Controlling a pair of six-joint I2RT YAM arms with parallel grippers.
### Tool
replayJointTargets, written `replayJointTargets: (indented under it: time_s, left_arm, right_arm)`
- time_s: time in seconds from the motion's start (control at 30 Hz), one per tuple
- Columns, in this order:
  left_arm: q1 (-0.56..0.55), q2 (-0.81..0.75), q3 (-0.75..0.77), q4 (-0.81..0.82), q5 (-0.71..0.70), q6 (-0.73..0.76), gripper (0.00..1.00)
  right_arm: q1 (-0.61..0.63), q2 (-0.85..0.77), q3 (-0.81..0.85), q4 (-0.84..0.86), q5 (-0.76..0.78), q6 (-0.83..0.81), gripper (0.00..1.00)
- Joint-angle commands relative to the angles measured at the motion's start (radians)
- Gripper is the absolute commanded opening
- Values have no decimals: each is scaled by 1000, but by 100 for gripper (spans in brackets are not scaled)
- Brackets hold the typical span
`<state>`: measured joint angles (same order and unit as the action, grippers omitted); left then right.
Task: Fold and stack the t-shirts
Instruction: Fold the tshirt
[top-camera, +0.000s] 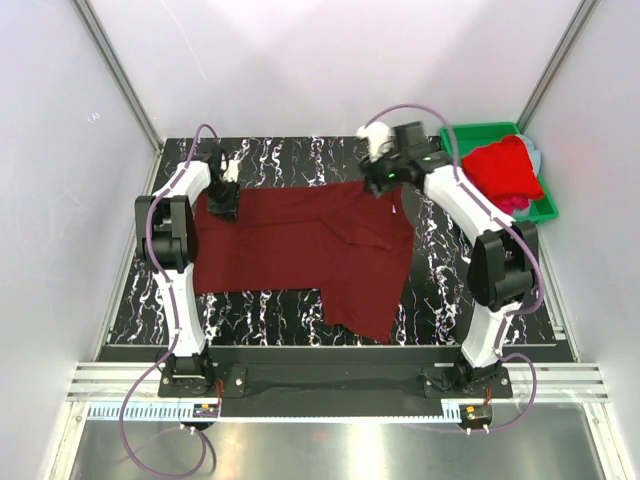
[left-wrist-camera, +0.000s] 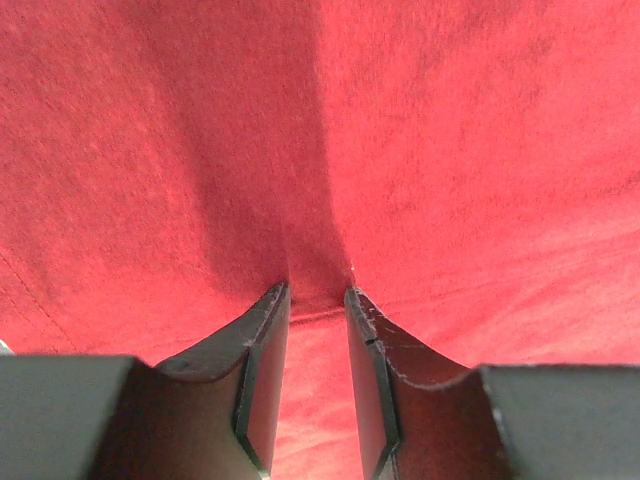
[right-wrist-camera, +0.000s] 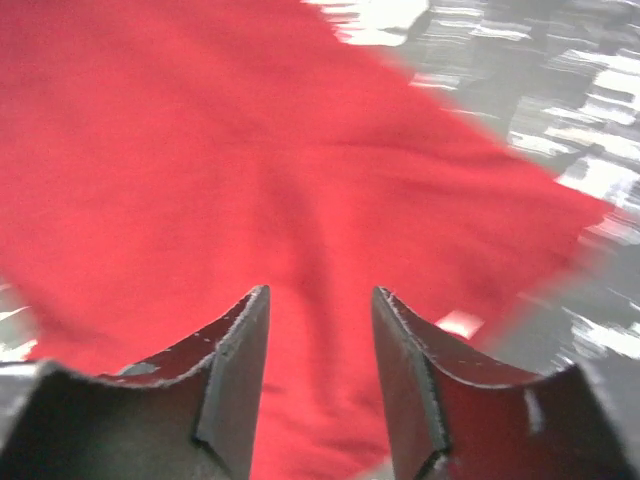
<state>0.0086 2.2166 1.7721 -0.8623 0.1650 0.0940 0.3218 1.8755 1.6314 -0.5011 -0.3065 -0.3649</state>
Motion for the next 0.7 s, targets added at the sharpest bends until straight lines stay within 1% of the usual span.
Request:
replayJointTargets:
  time_s: [0.0,0.07,0.13,0.17,0.27,0.5,0.67]
  left_arm:
    - [-2,-75,-11,-9,-7,-10,35]
    - [-4,-84,-20,-6,2,-11,35]
    - [-2,-94,-26,-4,7,-16,35]
    - [-4,-97,-30,-1,14,-19,35]
    - [-4,-100,-31,-1,27,-23,35]
    - [-2,-106,-30,0,37,-28,35]
    - [-4,-107,-30,2,45,-33,35]
  right_arm:
    - [83,-1,-38,-138,-141,-46,51]
    - [117,14,-65,-152,-91,-51,48]
    - [166,20,-88,-155,-53,-101,46]
    - [181,24,-105,-148,-42,-133,42]
    - [214,43,-111,-155,-31,-164,36]
    - [266,96,-74,-163,-14,-198,36]
    - [295,152,-59,-134,67,-204,36]
